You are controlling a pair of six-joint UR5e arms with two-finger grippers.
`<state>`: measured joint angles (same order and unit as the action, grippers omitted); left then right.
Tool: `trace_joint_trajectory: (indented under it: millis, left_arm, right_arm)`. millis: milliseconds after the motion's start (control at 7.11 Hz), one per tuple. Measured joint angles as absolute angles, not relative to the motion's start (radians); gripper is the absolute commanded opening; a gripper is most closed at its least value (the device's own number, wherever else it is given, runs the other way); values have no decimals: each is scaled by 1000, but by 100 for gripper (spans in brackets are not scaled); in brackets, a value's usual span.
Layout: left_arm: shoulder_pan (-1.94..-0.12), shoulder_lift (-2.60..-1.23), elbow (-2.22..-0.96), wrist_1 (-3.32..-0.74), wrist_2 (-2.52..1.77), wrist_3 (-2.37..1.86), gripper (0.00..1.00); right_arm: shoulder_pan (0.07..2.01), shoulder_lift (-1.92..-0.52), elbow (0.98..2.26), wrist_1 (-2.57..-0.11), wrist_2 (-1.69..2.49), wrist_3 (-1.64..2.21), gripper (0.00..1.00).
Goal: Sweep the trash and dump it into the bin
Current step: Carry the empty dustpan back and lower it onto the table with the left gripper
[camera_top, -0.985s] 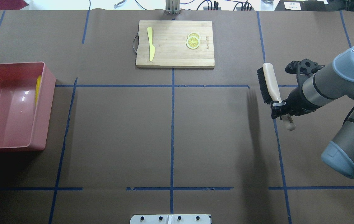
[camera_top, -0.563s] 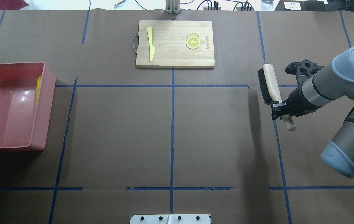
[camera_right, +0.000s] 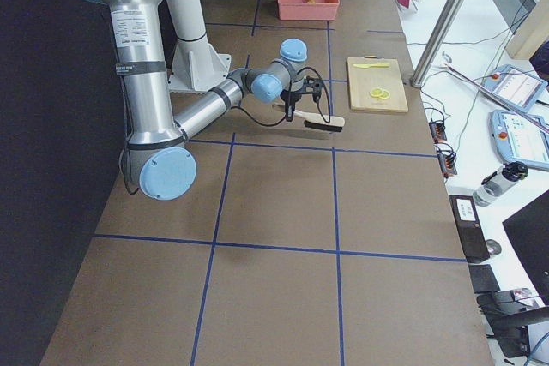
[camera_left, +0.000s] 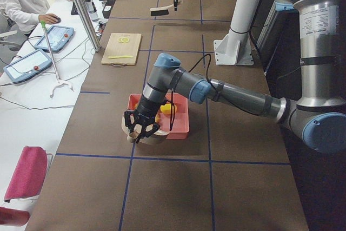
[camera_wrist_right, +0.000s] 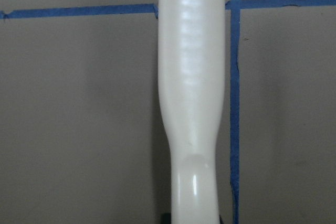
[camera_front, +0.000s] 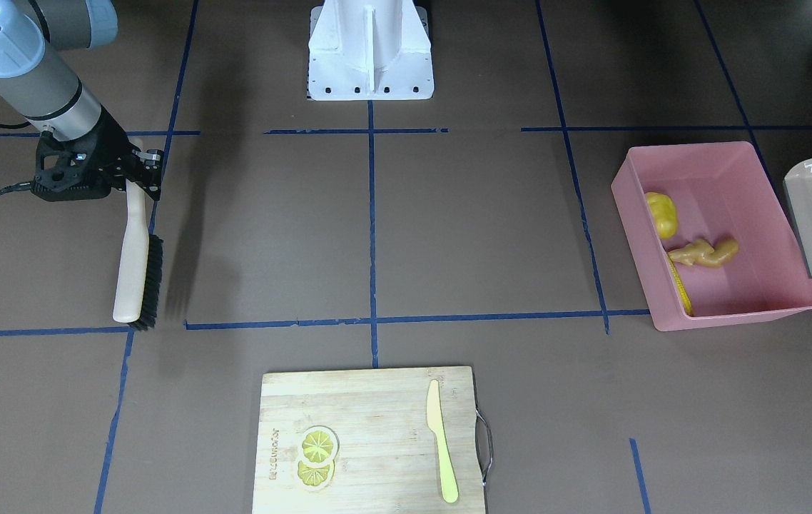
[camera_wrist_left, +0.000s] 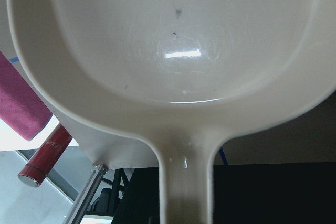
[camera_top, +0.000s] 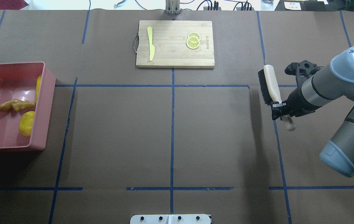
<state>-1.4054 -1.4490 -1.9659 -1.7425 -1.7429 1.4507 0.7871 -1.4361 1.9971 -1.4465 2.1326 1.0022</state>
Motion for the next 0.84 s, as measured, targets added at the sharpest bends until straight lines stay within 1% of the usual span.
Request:
trace_joint_trajectory:
  millis: [281, 563, 704, 844]
  left_arm:
    - [-1405, -1507, -1950, -1716, -1981, 1279, 0]
    - [-1376, -1599, -1947, -1713, -2129, 1101, 0]
    - [-1313, -1639, -1953, -1712, -2167, 1031, 0]
    - [-1210, -1684, -1957, -1706, -2179, 941, 0]
  right_arm:
    - [790, -1439, 1999, -1447, 2133, 1002, 0]
    - [792, -1441, 2001, -1447, 2130, 1002, 0]
    - [792, -1441, 2001, -1447, 2126, 1002, 0]
    - [792, -1441, 2002, -1447, 2119, 1002, 0]
